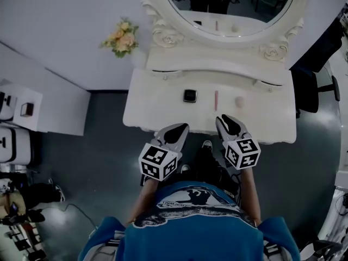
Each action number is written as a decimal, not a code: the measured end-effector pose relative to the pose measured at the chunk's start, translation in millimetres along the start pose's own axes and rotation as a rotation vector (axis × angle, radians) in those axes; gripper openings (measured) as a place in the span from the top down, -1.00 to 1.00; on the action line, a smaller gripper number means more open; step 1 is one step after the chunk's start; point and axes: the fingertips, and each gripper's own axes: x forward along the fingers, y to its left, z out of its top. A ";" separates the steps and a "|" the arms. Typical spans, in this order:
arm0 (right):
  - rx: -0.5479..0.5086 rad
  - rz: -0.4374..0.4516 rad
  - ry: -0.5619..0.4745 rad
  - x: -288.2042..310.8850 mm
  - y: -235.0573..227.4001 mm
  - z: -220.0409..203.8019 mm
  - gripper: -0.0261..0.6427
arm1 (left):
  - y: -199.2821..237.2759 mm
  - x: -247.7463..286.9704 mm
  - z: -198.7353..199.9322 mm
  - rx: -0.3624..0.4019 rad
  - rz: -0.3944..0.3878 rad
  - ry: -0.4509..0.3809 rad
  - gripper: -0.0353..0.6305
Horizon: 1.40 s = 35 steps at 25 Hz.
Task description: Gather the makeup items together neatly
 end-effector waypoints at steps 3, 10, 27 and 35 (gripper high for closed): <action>-0.008 0.008 0.001 -7.0 30.7 -9.6 0.66 | 3.0 -28.8 -13.0 0.003 0.009 -0.008 0.86; -0.008 0.020 -0.008 -28.0 92.6 -30.4 0.66 | -1.8 -86.8 -38.8 0.014 0.000 -0.031 0.86; -0.017 0.002 -0.026 -58.9 150.8 -58.9 0.90 | -20.7 -134.1 -72.8 0.018 -0.033 -0.046 0.86; -0.057 -0.019 -0.059 -78.3 155.3 -64.2 0.92 | -30.9 -136.7 -84.4 0.018 -0.047 -0.040 0.86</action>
